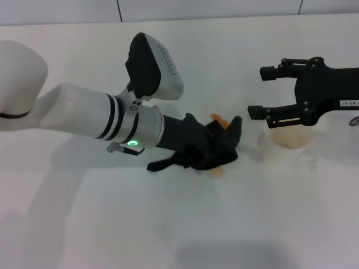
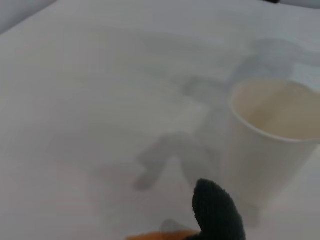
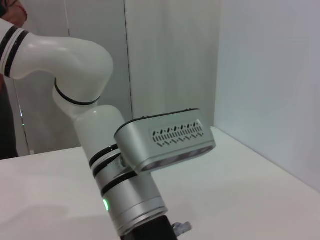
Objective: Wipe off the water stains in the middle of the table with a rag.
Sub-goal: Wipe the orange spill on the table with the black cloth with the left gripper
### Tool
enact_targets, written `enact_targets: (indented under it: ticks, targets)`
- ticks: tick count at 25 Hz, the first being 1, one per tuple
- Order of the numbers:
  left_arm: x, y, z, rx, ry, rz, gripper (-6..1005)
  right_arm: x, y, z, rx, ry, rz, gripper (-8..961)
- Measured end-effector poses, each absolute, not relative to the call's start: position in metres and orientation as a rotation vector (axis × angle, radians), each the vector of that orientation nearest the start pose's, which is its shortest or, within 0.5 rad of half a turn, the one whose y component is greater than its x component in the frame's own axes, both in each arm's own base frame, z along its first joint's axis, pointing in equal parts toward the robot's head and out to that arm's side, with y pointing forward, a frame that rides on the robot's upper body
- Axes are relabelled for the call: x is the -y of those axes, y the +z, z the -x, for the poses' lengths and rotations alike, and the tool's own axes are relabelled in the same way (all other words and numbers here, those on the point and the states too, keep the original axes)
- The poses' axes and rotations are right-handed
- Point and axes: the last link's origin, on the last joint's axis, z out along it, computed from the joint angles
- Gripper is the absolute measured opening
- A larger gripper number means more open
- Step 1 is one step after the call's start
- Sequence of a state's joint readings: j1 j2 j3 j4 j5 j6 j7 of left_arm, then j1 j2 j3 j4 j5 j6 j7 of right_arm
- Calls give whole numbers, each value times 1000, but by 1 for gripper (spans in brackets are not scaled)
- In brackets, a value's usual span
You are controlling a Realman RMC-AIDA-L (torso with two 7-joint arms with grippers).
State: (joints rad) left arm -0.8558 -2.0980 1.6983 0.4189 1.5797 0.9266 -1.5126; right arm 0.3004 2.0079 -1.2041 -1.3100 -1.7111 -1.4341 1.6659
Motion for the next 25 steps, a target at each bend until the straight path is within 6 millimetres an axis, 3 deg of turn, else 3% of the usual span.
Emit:
enact_targets:
  ticks: [17,25]
  targets:
    - [-350,-136,171,336,-145,3102,86,-327,50,-189,-233,550,2734,854]
    - [-368,-130,177,340,-122,2985,86,-327,50,-189,-234,550,2734,853]
